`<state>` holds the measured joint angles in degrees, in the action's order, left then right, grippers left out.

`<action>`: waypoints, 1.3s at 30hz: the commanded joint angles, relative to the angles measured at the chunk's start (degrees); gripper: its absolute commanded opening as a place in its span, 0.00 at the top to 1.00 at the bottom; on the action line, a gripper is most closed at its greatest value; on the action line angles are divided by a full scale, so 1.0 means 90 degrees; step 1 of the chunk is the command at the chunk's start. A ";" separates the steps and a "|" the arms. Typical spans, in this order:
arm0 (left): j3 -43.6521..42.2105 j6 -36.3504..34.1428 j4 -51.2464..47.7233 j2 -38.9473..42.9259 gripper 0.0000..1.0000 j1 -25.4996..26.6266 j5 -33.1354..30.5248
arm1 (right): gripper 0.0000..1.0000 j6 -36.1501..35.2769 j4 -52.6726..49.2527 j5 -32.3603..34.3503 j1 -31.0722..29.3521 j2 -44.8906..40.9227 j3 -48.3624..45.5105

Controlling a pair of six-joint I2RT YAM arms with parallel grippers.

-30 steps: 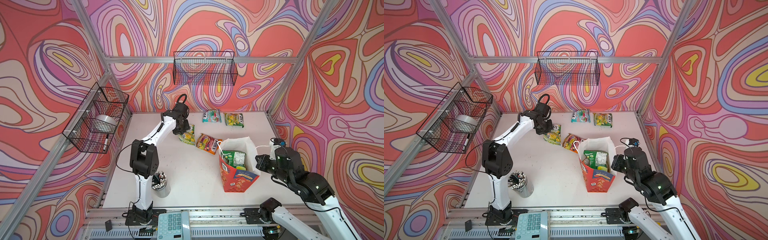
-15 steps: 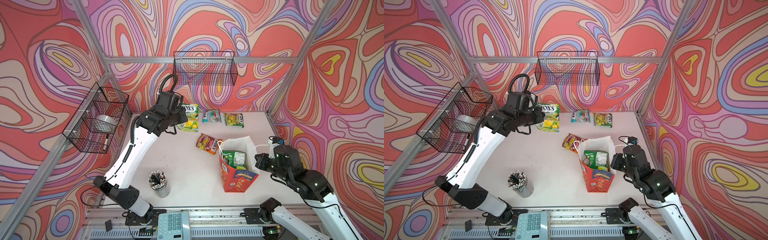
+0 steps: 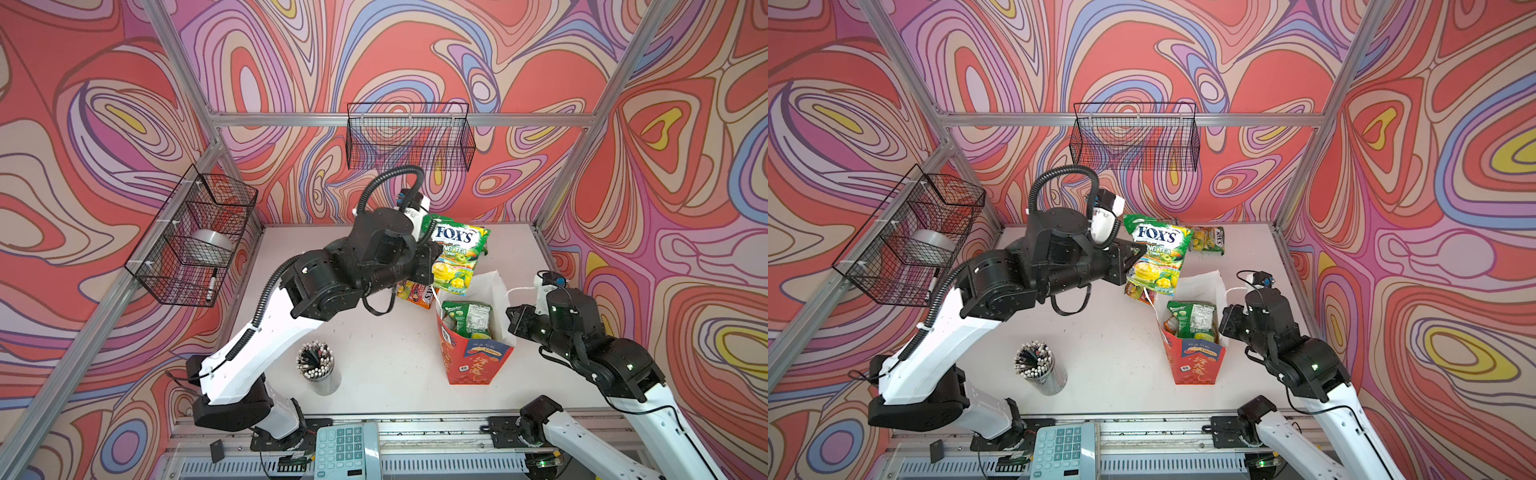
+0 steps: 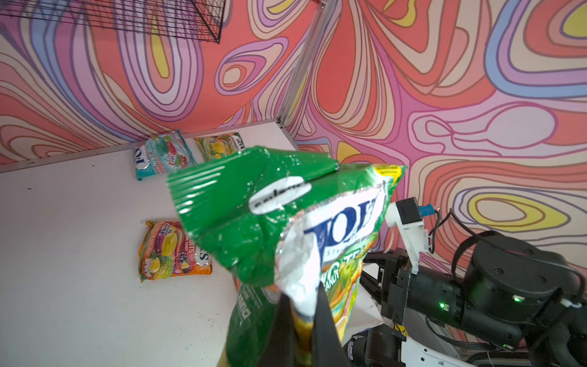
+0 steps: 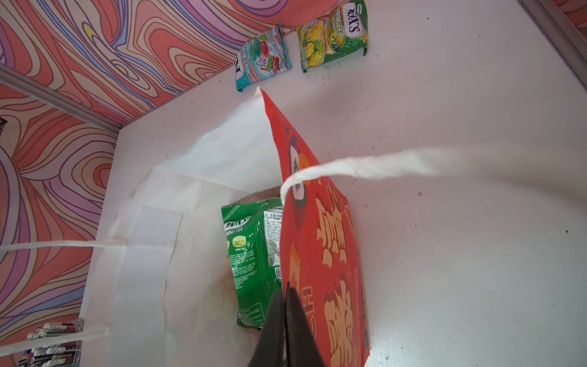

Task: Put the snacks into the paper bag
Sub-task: 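Carry the green packet over the bag and lower it inside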

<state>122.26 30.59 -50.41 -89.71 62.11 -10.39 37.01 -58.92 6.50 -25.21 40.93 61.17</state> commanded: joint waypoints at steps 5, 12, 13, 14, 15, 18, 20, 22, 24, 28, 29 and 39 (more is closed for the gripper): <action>0.0278 -0.0032 0.0553 -0.0892 1.00 0.0375 -0.0554 | 1.00 0.0180 0.0022 -0.0127 -0.0025 -0.0255 0.0198; 0.0262 0.0124 0.0490 -0.1450 1.00 0.0392 -0.0765 | 1.00 0.0213 -0.0206 -0.0058 -0.0026 -0.0344 0.0390; 0.0197 0.0162 0.0484 -0.1477 1.00 0.0410 -0.0737 | 1.00 0.0200 -0.0229 -0.0022 -0.0028 -0.0326 0.0419; 0.0092 0.0189 0.0522 -0.1487 1.00 0.0439 -0.0677 | 1.00 0.0201 -0.0246 0.0000 -0.0029 -0.0309 0.0452; -0.0015 0.0213 0.0573 -0.1479 1.00 0.0466 -0.0659 | 1.00 0.0204 -0.0245 0.0000 -0.0028 -0.0309 0.0443; -0.0266 0.0320 0.0611 -0.1506 1.00 0.0566 -0.0559 | 1.00 0.0256 -0.0141 -0.0029 -0.0030 -0.0374 0.0337; -0.0432 0.0422 0.0625 -0.1516 1.00 0.0670 -0.0494 | 1.00 0.0258 -0.0097 0.0016 -0.0026 -0.0369 0.0271; -0.0668 0.0524 0.0694 -0.1470 1.00 0.0805 -0.0581 | 1.00 0.0285 -0.0064 0.0016 -0.0021 -0.0328 0.0228; -0.0878 0.0689 0.0766 -0.1457 1.00 0.0886 -0.0548 | 1.00 0.0339 0.0036 -0.0066 -0.0028 -0.0349 0.0136; -0.0977 0.0943 0.0699 -0.1614 1.00 0.1059 -0.0693 | 1.00 0.0375 0.0113 -0.0066 -0.0026 -0.0384 0.0019; -0.0977 0.1019 0.0654 -0.1668 1.00 0.1085 -0.0719 | 1.00 0.0372 0.0106 -0.0060 -0.0021 -0.0369 0.0035; -0.1104 0.1713 0.0468 -0.2178 1.00 0.1088 -0.0776 | 1.00 0.0432 0.0164 -0.0156 -0.0022 -0.0448 -0.0026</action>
<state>112.92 42.76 -46.52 -108.36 71.59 -16.25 40.18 -60.93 6.35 -25.19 37.80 61.12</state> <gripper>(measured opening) 0.061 0.047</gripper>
